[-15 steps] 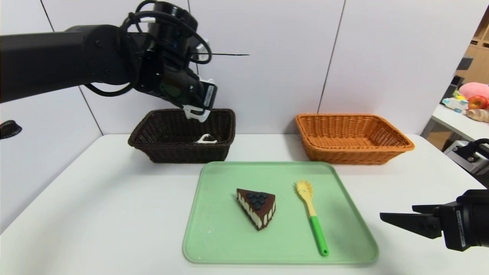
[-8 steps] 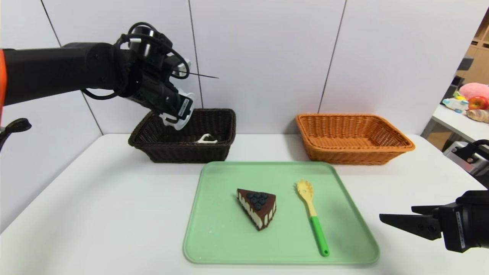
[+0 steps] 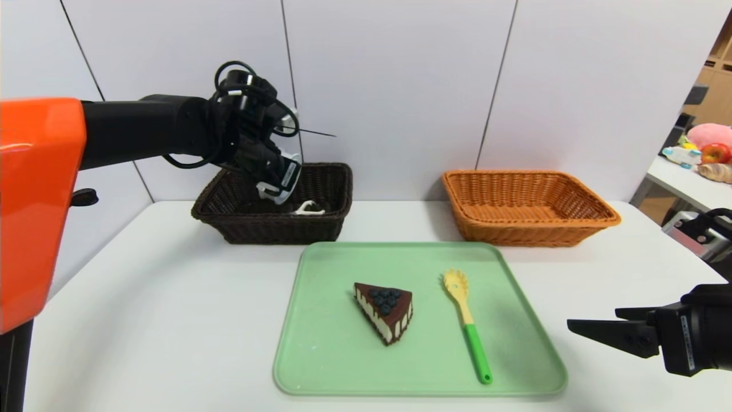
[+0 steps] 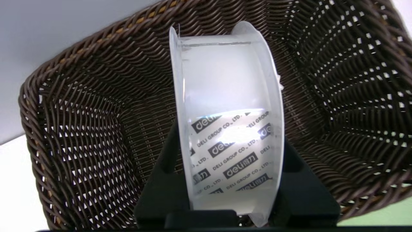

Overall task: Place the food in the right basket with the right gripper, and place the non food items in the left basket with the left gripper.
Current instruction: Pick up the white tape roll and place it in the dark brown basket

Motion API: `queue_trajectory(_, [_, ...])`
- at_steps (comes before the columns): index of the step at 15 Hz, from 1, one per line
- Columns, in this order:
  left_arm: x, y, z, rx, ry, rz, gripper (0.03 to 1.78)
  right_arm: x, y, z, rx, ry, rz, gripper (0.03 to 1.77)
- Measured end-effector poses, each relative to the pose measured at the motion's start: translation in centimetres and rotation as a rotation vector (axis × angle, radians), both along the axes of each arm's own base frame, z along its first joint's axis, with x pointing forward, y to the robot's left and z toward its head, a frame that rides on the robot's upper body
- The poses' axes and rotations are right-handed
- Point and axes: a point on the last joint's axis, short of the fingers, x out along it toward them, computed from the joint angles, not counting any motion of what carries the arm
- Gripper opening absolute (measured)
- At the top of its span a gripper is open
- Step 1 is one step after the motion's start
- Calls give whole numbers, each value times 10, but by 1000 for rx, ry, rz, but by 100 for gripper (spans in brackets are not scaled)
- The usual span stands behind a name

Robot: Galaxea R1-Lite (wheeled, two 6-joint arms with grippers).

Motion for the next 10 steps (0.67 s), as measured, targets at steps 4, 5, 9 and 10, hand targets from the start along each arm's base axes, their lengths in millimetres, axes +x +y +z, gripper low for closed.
queue_trajectory(4, [4, 0, -7, 2, 12, 3, 102, 0, 0, -2, 0, 7, 0, 170])
queue_trajectory(5, [5, 0, -7, 1, 12, 4, 110, 0, 0, -2, -1, 8, -1, 170])
queue_trajectory(9, [-4, 2, 6, -28, -3, 21, 135, 0, 0, -2, -1, 9, 0, 170])
queue_trajectory(10, [-9, 3, 13, -45, -14, 29, 139, 0, 0, -3, -1, 10, -1, 170])
